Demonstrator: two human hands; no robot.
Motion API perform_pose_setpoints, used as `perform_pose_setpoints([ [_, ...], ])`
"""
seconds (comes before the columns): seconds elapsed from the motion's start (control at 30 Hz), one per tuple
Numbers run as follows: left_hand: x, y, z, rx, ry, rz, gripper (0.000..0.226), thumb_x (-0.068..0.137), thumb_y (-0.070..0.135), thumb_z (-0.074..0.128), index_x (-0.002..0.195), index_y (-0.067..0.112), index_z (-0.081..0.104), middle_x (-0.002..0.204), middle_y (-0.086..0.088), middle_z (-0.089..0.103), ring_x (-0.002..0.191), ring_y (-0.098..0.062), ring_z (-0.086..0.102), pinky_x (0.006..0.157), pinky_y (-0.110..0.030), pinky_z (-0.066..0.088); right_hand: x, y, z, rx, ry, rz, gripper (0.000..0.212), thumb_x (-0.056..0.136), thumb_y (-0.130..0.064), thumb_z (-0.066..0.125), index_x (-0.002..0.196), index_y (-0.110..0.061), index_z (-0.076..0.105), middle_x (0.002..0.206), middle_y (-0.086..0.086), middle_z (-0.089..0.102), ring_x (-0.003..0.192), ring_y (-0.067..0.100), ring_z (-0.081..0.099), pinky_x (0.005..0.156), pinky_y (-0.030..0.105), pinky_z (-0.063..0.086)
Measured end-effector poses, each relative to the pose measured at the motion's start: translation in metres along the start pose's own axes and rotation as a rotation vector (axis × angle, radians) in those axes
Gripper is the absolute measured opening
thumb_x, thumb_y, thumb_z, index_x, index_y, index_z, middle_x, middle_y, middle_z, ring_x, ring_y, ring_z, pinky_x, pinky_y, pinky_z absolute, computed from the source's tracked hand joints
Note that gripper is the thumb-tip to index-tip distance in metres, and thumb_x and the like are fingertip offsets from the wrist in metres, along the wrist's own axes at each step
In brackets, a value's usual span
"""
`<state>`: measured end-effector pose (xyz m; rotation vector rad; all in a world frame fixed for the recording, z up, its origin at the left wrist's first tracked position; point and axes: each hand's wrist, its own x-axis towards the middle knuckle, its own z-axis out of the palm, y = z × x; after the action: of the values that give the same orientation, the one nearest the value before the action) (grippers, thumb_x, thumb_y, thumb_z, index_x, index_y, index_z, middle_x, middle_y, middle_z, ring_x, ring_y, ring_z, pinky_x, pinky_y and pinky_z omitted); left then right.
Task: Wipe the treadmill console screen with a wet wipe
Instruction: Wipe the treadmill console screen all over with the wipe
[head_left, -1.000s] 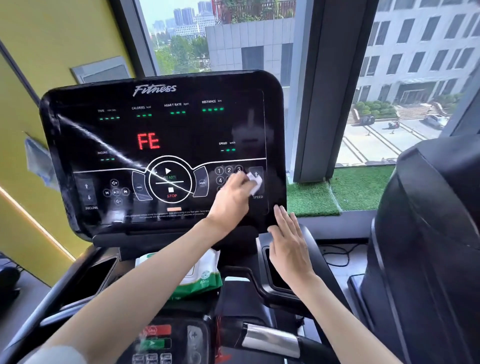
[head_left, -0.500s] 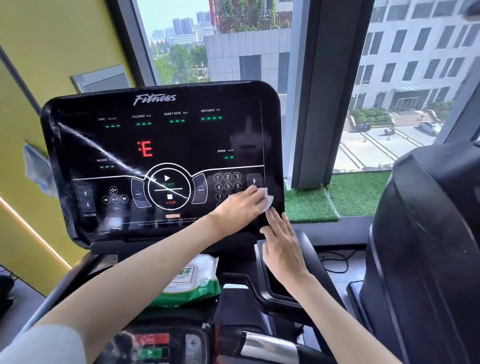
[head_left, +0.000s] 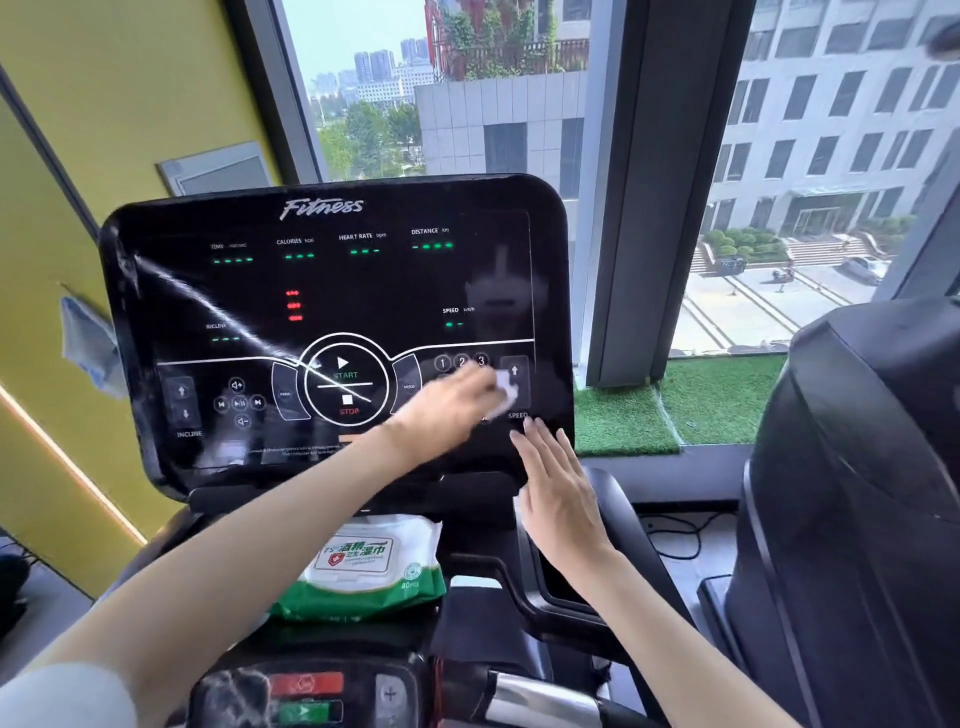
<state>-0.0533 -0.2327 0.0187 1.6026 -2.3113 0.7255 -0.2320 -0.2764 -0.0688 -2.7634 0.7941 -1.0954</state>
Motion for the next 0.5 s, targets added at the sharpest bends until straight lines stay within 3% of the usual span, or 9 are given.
perform_pose_setpoints([
  [0.13, 0.008, -0.035, -0.021, -0.101, 0.359, -0.546, 0.045, 0.069, -0.021, 0.048, 0.103, 0.003, 0.063, 0.089, -0.015, 0.053, 0.081, -0.03, 0.05, 0.059, -0.043, 0.05, 0.004, -0.009, 0.002, 0.016, -0.034, -0.026, 0.067, 0.066, 0.013, 0.062, 0.13, 0.002, 0.049, 0.138, 0.017, 0.048, 0.132, 0.026, 0.041, 0.112, 0.04, 0.02],
  [0.2, 0.001, -0.025, -0.015, -0.098, 0.354, -0.524, 0.045, 0.065, -0.024, 0.052, 0.098, 0.002, 0.066, 0.086, -0.016, 0.053, 0.08, -0.03, 0.05, 0.058, -0.041, 0.05, 0.005, -0.015, 0.005, 0.019, -0.053, -0.042, 0.067, 0.065, 0.013, 0.063, 0.13, 0.002, 0.049, 0.139, 0.017, 0.047, 0.132, 0.026, 0.04, 0.111, 0.041, 0.021],
  [0.3, -0.023, 0.002, 0.004, -0.114, 0.013, -0.155, 0.047, 0.06, -0.023, 0.053, 0.095, 0.006, 0.064, 0.089, -0.012, 0.051, 0.084, -0.023, 0.045, 0.045, -0.037, 0.05, 0.005, -0.021, 0.01, 0.009, -0.075, -0.084, 0.065, 0.063, 0.012, 0.064, 0.126, 0.003, 0.054, 0.137, 0.019, 0.048, 0.131, 0.027, 0.043, 0.109, 0.041, 0.028],
  [0.33, -0.029, 0.002, 0.005, -0.104, -0.063, -0.103, 0.047, 0.06, -0.022, 0.054, 0.096, 0.006, 0.065, 0.09, -0.011, 0.052, 0.085, -0.022, 0.045, 0.044, -0.036, 0.051, 0.005, -0.022, 0.011, 0.007, -0.083, -0.097, 0.065, 0.063, 0.012, 0.064, 0.126, 0.003, 0.054, 0.137, 0.019, 0.048, 0.131, 0.027, 0.043, 0.109, 0.042, 0.03],
  [0.4, -0.028, -0.013, -0.005, -0.12, -0.026, -0.179, 0.047, 0.061, -0.021, 0.055, 0.098, 0.006, 0.066, 0.091, -0.012, 0.053, 0.086, -0.021, 0.045, 0.048, -0.037, 0.052, 0.004, -0.024, 0.012, 0.008, -0.09, -0.103, 0.065, 0.063, 0.013, 0.064, 0.126, 0.003, 0.054, 0.137, 0.018, 0.048, 0.131, 0.026, 0.042, 0.11, 0.041, 0.029],
  [0.5, -0.019, -0.043, -0.028, -0.18, 0.303, -0.542, 0.044, 0.069, -0.019, 0.05, 0.101, 0.004, 0.068, 0.091, -0.015, 0.054, 0.085, -0.027, 0.051, 0.063, -0.039, 0.051, 0.004, -0.028, 0.013, 0.01, -0.095, -0.104, 0.068, 0.062, 0.018, 0.061, 0.128, 0.004, 0.052, 0.137, 0.019, 0.048, 0.132, 0.027, 0.041, 0.112, 0.041, 0.021],
])
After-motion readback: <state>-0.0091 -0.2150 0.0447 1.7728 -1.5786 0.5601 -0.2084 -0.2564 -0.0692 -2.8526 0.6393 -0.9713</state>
